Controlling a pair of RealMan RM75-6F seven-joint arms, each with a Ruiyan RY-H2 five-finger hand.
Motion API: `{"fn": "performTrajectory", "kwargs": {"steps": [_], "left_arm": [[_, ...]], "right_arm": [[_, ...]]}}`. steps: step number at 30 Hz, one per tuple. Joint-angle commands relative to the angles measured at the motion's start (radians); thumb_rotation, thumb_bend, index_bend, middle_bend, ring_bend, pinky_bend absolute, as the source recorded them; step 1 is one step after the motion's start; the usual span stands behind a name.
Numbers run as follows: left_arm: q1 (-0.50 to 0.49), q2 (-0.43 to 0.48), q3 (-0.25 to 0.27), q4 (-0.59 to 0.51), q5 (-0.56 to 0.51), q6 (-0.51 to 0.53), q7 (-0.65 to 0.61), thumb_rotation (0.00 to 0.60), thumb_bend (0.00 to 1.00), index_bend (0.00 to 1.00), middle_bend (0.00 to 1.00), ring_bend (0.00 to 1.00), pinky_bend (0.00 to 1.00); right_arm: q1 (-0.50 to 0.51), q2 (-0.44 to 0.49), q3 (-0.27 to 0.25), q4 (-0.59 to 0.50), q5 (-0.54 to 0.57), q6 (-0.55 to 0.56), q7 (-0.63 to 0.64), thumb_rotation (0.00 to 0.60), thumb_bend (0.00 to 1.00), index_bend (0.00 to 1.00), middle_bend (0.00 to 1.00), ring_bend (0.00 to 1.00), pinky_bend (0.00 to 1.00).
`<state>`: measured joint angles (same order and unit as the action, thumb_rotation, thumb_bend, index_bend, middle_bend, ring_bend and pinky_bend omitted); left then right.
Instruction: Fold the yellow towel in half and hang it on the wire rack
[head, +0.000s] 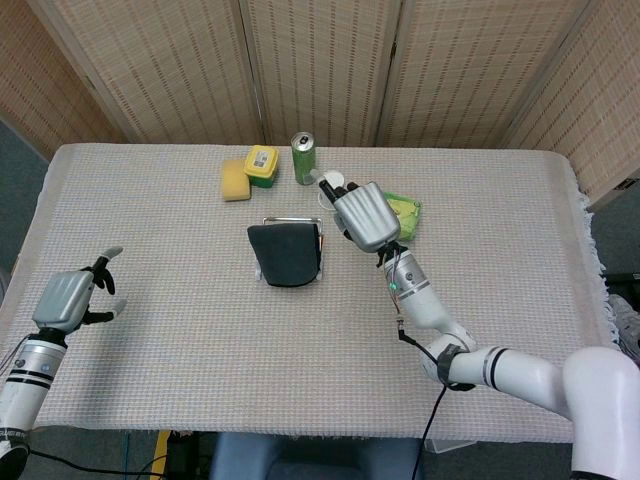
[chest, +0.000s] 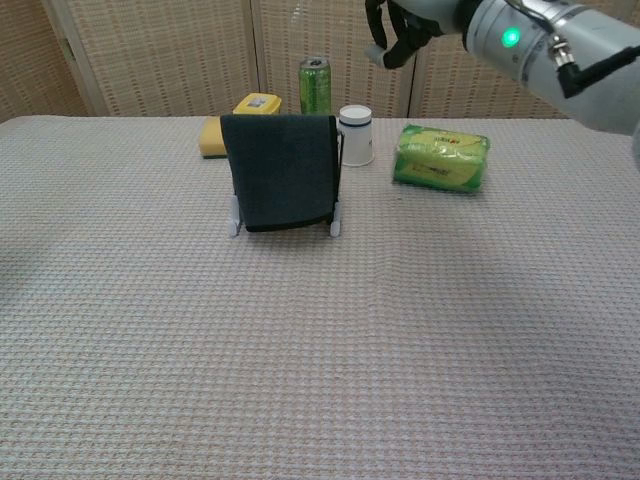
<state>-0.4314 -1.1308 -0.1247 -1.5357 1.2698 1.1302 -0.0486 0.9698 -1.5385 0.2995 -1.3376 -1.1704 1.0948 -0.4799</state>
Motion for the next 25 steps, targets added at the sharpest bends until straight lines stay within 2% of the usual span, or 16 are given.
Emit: {"fn": "performTrajectory", "kwargs": {"steps": [1,4,6,12,16,20,25], "left_arm": [[0.025,-0.008,0.005,-0.009,0.001,0.043,0.031,0.600,0.33,0.17,0.51,0.44,0.60],[0.055,-0.008,0.019,-0.016,0.012,0.084,0.054,0.600,0.33,0.17,0.44,0.37,0.55],[0.072,-0.015,0.020,-0.016,0.014,0.118,0.070,0.600,0.33,0.17,0.41,0.33,0.50],[0.123,-0.020,0.035,-0.055,0.038,0.203,0.124,0.600,0.33,0.16,0.32,0.22,0.36],[0.165,-0.035,0.040,-0.084,0.058,0.284,0.160,0.600,0.33,0.15,0.31,0.21,0.35],[0.210,-0.067,0.048,-0.094,0.079,0.367,0.195,0.600,0.33,0.15,0.28,0.19,0.34],[0.254,-0.074,0.078,-0.122,0.095,0.402,0.236,0.600,0.32,0.15,0.27,0.19,0.34]], "right_arm": [[-0.220,0.226,-0.099,-0.285,0.032,0.116,-0.028,0.600,0.45,0.09,0.47,0.44,0.66],[-0.310,0.282,-0.155,-0.349,-0.003,0.172,0.023,0.600,0.45,0.09,0.41,0.34,0.49],[-0.359,0.304,-0.184,-0.368,-0.033,0.214,0.054,0.600,0.45,0.09,0.37,0.29,0.43],[-0.524,0.349,-0.288,-0.376,-0.143,0.346,0.163,0.600,0.45,0.09,0.35,0.27,0.41],[-0.614,0.362,-0.335,-0.359,-0.199,0.420,0.224,0.600,0.45,0.09,0.34,0.26,0.39],[-0.694,0.365,-0.368,-0.348,-0.207,0.461,0.264,0.600,0.45,0.09,0.34,0.26,0.39],[-0.756,0.367,-0.379,-0.327,-0.213,0.481,0.318,0.600,0.45,0.09,0.34,0.26,0.39]]}}
